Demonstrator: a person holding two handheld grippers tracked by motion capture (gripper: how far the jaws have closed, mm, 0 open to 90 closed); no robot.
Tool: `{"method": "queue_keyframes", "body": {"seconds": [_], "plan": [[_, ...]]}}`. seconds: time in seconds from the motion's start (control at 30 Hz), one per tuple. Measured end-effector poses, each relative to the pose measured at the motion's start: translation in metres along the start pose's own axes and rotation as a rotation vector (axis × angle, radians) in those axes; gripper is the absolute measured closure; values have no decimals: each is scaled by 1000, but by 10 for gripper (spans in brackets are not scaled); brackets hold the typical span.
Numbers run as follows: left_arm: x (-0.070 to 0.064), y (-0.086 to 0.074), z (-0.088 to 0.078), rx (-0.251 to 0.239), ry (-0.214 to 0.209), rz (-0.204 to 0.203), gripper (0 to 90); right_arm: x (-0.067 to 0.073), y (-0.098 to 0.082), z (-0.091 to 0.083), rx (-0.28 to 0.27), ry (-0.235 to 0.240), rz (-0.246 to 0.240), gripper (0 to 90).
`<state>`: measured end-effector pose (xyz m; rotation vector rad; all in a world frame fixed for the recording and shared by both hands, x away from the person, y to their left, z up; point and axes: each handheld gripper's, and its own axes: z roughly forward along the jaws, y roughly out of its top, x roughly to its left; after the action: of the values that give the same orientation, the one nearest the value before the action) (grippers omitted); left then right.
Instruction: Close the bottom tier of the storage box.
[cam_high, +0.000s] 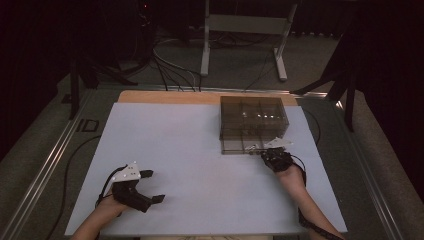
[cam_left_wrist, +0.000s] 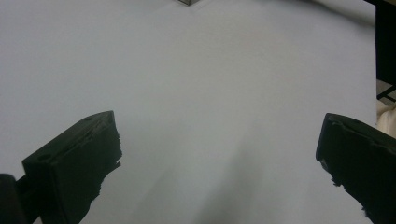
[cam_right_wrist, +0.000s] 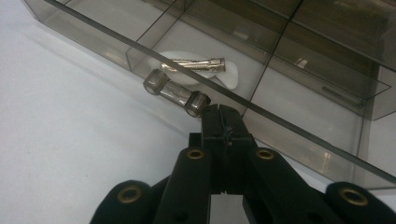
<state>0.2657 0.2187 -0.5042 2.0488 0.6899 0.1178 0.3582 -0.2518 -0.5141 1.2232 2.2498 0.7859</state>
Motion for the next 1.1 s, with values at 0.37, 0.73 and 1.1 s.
{"method": "queue_keyframes", "body": {"seconds": [0.37, 0.73, 1.1], "plan": [[0, 0, -1, 1, 2, 0, 0, -2, 5, 4, 1, -5, -2, 900], [0, 0, 0, 3, 1, 2, 0, -2, 10, 9, -3, -4, 8, 900], [0, 0, -1, 1, 0, 1, 0, -5, 14, 13, 2, -8, 8, 900]]}}
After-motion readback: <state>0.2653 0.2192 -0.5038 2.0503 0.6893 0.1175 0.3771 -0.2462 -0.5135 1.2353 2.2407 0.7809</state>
